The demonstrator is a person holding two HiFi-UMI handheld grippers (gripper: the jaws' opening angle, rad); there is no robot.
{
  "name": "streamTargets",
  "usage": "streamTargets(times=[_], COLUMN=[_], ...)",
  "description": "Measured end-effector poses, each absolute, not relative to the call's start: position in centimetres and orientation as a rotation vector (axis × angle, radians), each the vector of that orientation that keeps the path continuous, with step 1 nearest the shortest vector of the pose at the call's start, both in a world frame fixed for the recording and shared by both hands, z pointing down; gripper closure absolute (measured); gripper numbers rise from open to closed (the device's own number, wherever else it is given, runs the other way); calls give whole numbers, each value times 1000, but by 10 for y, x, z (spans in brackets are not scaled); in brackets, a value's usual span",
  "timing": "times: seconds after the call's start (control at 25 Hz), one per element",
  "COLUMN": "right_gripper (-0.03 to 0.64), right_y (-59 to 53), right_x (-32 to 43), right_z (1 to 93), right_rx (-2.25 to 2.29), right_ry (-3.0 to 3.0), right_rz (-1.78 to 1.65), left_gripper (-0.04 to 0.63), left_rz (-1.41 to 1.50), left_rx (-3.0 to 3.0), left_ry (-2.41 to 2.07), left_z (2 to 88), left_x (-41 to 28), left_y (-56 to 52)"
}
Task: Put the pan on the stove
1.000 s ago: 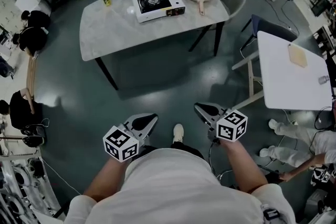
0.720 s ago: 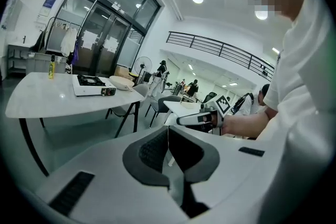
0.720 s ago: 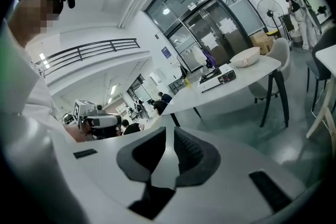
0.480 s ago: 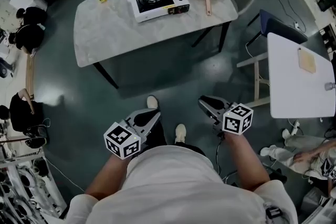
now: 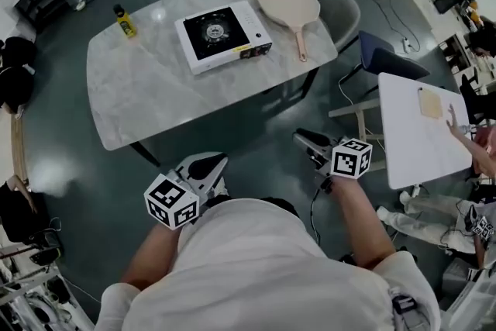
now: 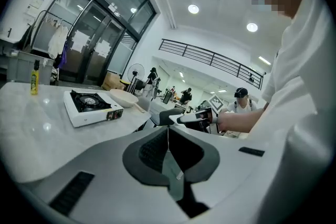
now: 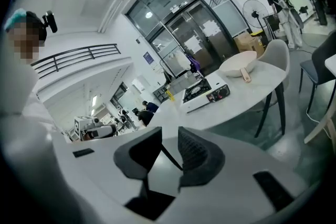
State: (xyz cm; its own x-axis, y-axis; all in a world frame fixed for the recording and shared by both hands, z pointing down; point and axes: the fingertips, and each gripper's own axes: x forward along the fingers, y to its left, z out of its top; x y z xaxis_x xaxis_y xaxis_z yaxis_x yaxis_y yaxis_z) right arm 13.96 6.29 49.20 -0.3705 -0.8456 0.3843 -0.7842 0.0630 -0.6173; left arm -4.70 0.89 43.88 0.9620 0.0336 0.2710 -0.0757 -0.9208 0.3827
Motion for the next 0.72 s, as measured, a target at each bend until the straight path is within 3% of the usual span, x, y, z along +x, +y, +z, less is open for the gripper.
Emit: streamTargets(times=[0.32, 0.72], right_gripper=[492, 435], right_y=[-5, -95], right_x=[204, 375], right_z=[489, 532], right_rx=[-1799, -1731], right_ry=[2111, 1906], right_rz=[-1257, -1356], left_gripper=[577, 577], left_rz=[385, 413], left_rx=[2686, 2685], left_ry=[-13, -151], left_z=[451, 454], left_x=[-47, 25], left_y=[-68, -143])
